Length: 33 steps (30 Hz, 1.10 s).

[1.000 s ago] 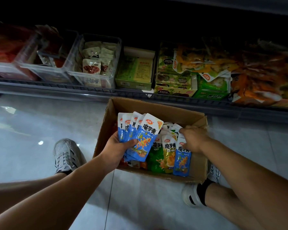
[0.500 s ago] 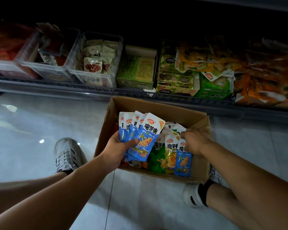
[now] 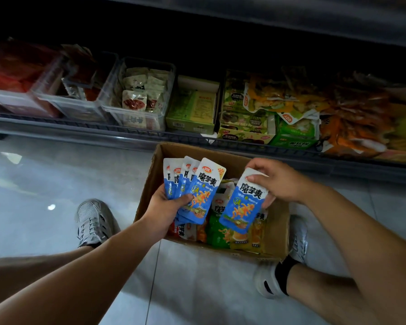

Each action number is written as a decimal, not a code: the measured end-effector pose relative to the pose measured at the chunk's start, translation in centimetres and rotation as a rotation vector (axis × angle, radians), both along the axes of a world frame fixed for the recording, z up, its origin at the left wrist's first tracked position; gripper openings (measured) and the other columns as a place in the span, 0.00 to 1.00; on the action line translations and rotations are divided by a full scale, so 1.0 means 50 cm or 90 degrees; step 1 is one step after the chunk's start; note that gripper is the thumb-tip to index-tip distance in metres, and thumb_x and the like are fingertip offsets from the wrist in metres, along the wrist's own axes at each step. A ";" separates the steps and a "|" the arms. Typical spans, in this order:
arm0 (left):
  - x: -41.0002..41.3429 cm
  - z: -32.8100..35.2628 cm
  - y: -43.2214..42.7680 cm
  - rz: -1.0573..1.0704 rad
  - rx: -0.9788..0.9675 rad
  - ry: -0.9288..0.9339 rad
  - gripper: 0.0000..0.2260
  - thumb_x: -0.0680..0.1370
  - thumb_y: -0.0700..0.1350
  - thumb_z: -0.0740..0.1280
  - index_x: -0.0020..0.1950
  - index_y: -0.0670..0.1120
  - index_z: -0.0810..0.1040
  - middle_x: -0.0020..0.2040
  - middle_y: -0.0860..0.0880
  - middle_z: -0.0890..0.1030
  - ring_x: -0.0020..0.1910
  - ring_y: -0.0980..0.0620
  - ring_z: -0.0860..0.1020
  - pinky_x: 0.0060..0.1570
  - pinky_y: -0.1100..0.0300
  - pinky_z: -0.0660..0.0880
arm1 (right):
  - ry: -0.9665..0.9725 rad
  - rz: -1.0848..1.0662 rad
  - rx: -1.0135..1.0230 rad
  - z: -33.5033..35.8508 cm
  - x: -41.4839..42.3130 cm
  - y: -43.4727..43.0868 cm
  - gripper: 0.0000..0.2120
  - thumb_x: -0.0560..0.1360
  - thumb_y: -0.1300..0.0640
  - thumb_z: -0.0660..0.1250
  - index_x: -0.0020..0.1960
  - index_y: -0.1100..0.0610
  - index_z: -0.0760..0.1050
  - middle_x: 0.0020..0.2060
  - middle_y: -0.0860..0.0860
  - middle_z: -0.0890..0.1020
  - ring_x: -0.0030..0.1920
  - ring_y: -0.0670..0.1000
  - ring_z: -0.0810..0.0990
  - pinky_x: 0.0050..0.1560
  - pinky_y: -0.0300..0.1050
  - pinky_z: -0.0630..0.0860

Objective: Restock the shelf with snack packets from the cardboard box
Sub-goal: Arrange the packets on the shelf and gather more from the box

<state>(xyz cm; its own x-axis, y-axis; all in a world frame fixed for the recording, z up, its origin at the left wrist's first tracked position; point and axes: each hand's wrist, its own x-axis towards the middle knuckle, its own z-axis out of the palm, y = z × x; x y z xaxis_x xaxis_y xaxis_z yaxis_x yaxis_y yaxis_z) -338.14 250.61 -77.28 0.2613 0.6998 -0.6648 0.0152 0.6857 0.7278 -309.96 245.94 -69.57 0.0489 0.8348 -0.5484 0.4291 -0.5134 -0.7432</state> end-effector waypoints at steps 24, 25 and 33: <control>0.120 0.256 0.026 -0.078 0.177 -0.147 0.19 0.79 0.34 0.70 0.68 0.46 0.74 0.56 0.44 0.86 0.52 0.42 0.86 0.46 0.50 0.82 | 0.345 -0.419 0.132 0.165 -0.165 0.025 0.11 0.83 0.57 0.62 0.65 0.52 0.73 0.54 0.52 0.86 0.52 0.57 0.86 0.56 0.61 0.81; 0.127 0.275 0.027 -0.093 0.186 -0.144 0.18 0.80 0.35 0.69 0.67 0.49 0.74 0.54 0.46 0.87 0.50 0.43 0.86 0.44 0.51 0.81 | 0.382 -0.405 0.130 0.182 -0.160 0.026 0.12 0.83 0.58 0.62 0.66 0.52 0.73 0.55 0.53 0.85 0.53 0.58 0.85 0.57 0.61 0.81; 0.167 0.419 0.056 -0.271 0.337 -0.079 0.22 0.74 0.47 0.76 0.63 0.52 0.70 0.63 0.45 0.82 0.56 0.51 0.84 0.53 0.54 0.82 | 0.430 -0.334 0.206 0.280 -0.137 0.029 0.17 0.81 0.64 0.62 0.67 0.51 0.74 0.56 0.53 0.85 0.56 0.55 0.84 0.52 0.52 0.82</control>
